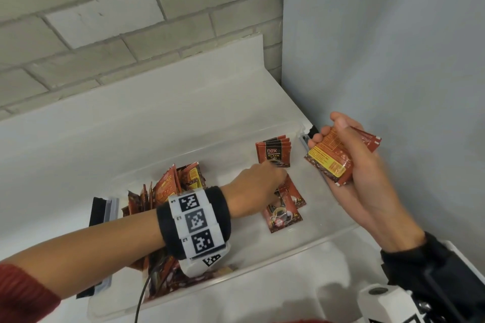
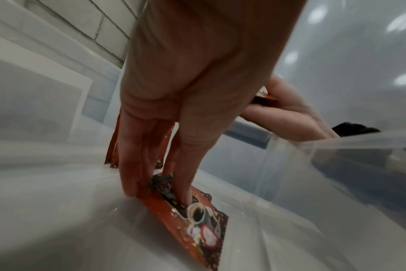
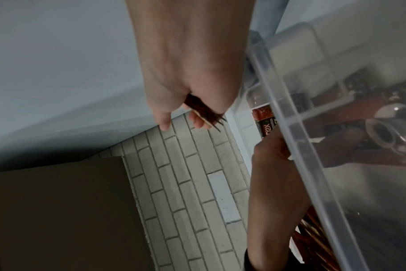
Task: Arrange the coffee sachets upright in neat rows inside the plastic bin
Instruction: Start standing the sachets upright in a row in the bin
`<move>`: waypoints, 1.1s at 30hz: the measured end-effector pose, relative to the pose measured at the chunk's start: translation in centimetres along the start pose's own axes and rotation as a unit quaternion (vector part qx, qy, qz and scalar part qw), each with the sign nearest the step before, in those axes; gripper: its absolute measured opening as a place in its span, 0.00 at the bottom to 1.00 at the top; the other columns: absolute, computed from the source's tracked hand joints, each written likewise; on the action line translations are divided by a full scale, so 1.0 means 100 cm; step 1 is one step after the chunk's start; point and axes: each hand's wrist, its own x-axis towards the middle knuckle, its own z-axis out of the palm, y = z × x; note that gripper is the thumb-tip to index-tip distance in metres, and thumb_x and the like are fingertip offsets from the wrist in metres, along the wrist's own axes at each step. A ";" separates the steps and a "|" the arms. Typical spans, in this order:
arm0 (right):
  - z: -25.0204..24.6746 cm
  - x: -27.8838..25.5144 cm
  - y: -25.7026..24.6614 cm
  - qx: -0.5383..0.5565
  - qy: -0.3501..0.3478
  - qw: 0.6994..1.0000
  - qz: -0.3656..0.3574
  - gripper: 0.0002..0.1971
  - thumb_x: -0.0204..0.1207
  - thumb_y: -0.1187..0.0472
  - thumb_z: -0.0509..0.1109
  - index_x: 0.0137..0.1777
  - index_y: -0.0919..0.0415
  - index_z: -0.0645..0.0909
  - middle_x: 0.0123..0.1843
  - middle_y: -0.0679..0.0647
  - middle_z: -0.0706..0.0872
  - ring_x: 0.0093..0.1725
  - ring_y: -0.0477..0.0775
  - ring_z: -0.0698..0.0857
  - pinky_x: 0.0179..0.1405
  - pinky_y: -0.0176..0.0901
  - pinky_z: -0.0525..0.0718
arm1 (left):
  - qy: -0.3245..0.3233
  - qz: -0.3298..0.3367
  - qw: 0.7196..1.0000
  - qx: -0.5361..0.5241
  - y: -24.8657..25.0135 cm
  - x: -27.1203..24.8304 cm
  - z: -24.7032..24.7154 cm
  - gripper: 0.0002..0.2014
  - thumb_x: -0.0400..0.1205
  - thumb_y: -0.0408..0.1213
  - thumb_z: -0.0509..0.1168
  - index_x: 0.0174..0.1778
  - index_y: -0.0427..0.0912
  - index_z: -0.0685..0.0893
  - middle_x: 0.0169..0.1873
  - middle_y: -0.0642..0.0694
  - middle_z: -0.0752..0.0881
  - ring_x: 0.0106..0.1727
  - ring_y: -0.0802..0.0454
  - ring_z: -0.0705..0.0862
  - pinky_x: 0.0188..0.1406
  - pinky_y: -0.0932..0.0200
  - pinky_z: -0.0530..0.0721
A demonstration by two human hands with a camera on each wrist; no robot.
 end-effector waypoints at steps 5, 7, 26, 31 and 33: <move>-0.001 0.000 0.000 -0.004 -0.002 1.000 0.002 0.13 0.69 0.57 0.71 0.54 0.56 0.82 0.37 0.53 0.87 0.39 0.48 0.88 0.49 0.41 0.88 | -0.001 -0.032 0.999 -0.016 0.002 0.002 0.003 0.29 0.79 0.41 0.72 0.73 0.41 0.68 0.63 0.44 0.75 0.53 0.52 0.71 0.45 0.60 0.72; -0.001 -0.001 0.000 -0.003 -0.002 1.000 -0.001 0.14 0.69 0.57 0.71 0.54 0.57 0.81 0.36 0.53 0.87 0.39 0.49 0.88 0.50 0.41 0.88 | 0.000 -0.043 0.999 -0.032 0.002 0.004 0.006 0.32 0.78 0.45 0.73 0.74 0.41 0.66 0.65 0.43 0.75 0.55 0.52 0.73 0.49 0.59 0.75; 0.003 -0.001 -0.001 0.016 -0.006 1.000 0.008 0.14 0.69 0.57 0.70 0.54 0.57 0.80 0.36 0.53 0.84 0.36 0.48 0.87 0.47 0.40 0.88 | 0.184 0.004 0.983 0.006 -0.004 0.018 -0.025 0.07 0.82 0.36 0.65 0.52 0.39 0.75 0.46 0.43 0.79 0.42 0.42 0.79 0.37 0.47 0.79; 0.003 -0.001 -0.001 0.015 -0.003 1.000 0.008 0.15 0.68 0.57 0.71 0.55 0.57 0.79 0.36 0.53 0.84 0.36 0.48 0.86 0.48 0.41 0.88 | 0.230 0.002 0.967 0.111 -0.005 0.023 -0.017 0.17 0.73 0.27 0.72 0.54 0.38 0.75 0.44 0.42 0.80 0.40 0.43 0.78 0.27 0.52 0.73; 0.003 -0.001 0.000 0.014 -0.002 1.000 0.008 0.15 0.68 0.57 0.71 0.54 0.57 0.80 0.36 0.53 0.85 0.36 0.48 0.87 0.49 0.41 0.88 | 0.248 -0.001 0.958 0.142 -0.003 0.023 -0.015 0.19 0.67 0.25 0.76 0.50 0.36 0.77 0.39 0.41 0.80 0.35 0.44 0.77 0.22 0.55 0.67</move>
